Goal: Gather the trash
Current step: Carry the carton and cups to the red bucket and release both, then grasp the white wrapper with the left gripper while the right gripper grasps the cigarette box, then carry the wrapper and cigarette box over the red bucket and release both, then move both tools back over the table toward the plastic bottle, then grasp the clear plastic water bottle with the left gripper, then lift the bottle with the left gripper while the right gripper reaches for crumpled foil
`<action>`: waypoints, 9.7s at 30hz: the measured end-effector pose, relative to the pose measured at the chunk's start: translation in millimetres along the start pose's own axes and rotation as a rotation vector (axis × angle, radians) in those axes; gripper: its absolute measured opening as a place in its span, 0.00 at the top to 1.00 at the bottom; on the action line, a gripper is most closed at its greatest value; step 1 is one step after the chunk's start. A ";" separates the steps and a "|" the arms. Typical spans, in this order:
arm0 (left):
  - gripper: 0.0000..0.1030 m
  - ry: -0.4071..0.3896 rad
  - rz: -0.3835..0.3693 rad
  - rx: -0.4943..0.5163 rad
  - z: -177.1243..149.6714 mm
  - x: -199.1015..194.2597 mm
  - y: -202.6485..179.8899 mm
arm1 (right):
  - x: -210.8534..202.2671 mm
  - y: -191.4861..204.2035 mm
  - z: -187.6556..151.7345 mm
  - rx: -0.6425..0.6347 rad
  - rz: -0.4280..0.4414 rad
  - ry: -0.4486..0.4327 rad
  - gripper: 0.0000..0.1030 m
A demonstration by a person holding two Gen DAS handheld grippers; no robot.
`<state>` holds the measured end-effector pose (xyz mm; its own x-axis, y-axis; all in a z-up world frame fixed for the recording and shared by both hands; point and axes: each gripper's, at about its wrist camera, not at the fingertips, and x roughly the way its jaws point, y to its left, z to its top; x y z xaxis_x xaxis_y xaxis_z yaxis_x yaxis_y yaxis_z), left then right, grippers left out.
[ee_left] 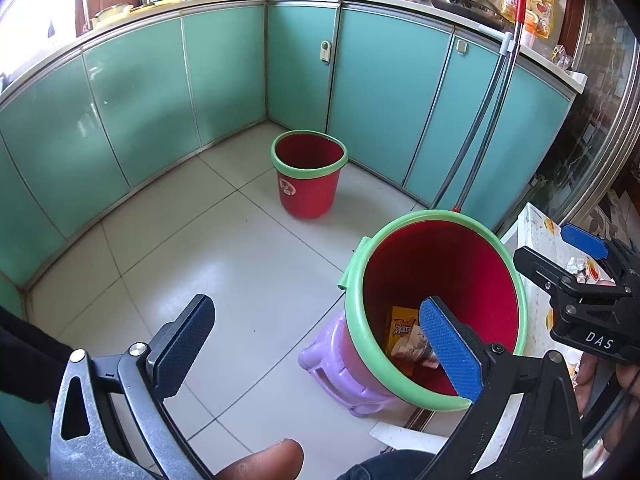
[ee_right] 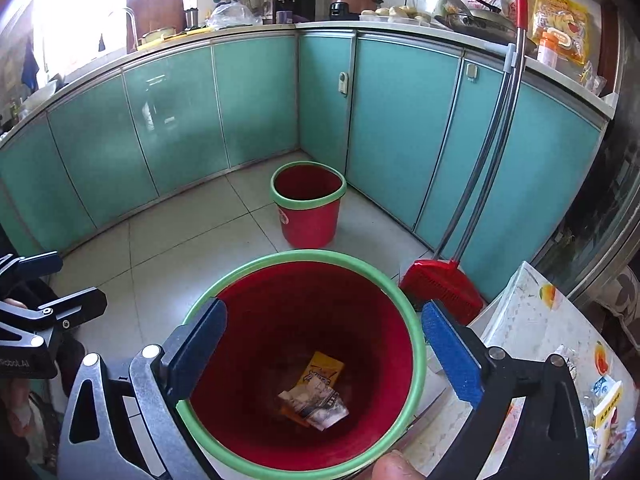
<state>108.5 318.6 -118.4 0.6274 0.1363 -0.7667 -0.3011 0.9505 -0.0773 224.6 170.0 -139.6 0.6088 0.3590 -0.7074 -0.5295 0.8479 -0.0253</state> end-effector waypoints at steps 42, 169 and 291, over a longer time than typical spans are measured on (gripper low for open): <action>0.70 0.291 -0.327 0.613 -138.5 30.7 -363.4 | -302.8 -336.5 -303.0 0.463 -0.589 0.049 0.00; 0.01 -0.100 -0.191 0.181 40.6 -45.6 -120.5 | -105.8 -68.6 -69.8 0.082 -0.133 -0.041 0.03; 0.47 0.238 -0.363 0.638 -75.1 29.1 -344.6 | -168.7 -268.5 -251.8 0.361 -0.370 0.074 0.03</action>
<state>176.6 -25.9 -161.9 0.4144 -0.2102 -0.8855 0.4120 0.9109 -0.0234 115.3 -216.4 -191.4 0.6666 -0.0072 -0.7454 -0.0416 0.9980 -0.0469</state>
